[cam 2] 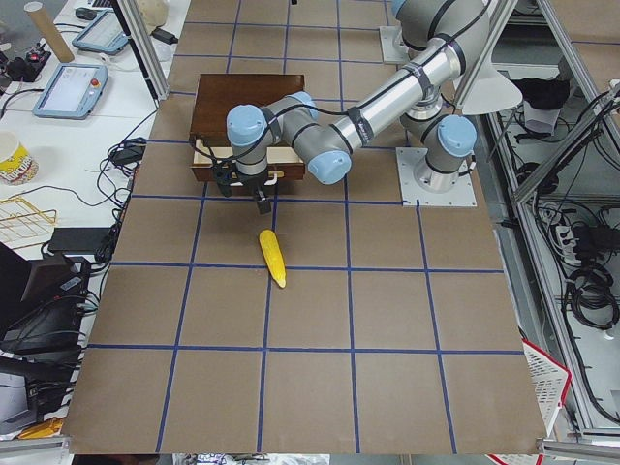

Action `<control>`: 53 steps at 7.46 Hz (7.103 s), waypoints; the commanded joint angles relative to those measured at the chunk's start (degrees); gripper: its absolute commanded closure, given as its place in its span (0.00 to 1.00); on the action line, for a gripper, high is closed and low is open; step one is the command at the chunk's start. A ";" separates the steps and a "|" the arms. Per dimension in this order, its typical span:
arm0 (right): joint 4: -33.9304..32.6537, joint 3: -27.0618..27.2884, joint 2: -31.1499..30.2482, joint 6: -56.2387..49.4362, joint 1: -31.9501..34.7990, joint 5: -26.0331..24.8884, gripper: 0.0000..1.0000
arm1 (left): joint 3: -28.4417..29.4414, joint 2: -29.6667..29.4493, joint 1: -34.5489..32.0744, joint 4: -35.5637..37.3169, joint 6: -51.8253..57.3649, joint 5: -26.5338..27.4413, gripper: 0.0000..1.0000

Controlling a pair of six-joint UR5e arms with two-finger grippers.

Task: Open drawer and put corn inside
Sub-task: 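Release the handle and move the left gripper above the corn, then lower the left gripper and grasp the yellow corn cob, then lift the corn with the left gripper away from the table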

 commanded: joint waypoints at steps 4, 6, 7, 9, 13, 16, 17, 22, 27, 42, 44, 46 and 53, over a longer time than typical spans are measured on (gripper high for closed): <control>0.00 0.00 0.00 0.03 0.00 0.00 0.00 | -1.14 0.31 1.12 0.47 -8.64 1.80 0.00; 0.00 0.00 0.00 0.03 0.00 0.00 0.00 | -0.45 -0.03 3.22 1.52 -15.86 1.71 0.00; 0.00 0.00 0.00 0.03 0.00 0.00 0.00 | -1.67 -0.39 3.67 4.66 -18.32 1.80 0.00; 0.00 0.00 0.00 0.03 0.00 -0.09 0.00 | -2.47 -0.39 5.95 5.13 -28.92 2.24 0.00; 0.00 0.00 0.00 0.03 0.00 0.00 0.00 | -1.51 -1.79 6.66 5.83 -49.66 4.79 0.00; 0.00 0.00 0.00 0.03 0.00 0.00 0.00 | -1.33 -4.33 6.83 7.33 -60.49 4.53 0.00; -0.09 0.00 0.00 0.03 0.00 0.00 0.00 | -1.59 -5.21 6.83 8.28 -64.97 4.44 0.00; -0.09 0.00 0.00 0.03 0.00 0.00 0.00 | -6.94 -7.59 6.83 16.85 -70.54 4.17 0.00; 0.00 0.00 0.00 0.03 0.00 0.00 0.00 | -7.22 -9.97 6.83 18.67 -71.34 4.17 0.05; 0.00 0.00 0.00 0.03 0.00 0.00 0.00 | -6.17 -7.35 7.01 17.01 -72.13 -1.36 1.00; 0.00 0.00 0.00 0.03 0.00 0.00 0.00 | -3.45 -3.57 6.84 10.01 -72.31 -1.89 1.00; 0.00 0.00 0.00 0.03 0.00 0.00 0.00 | 2.77 -1.45 6.66 1.48 -69.61 -2.50 1.00; 0.00 0.00 0.00 0.03 0.00 0.00 0.00 | 8.52 3.21 4.30 -8.32 -46.56 -1.89 1.00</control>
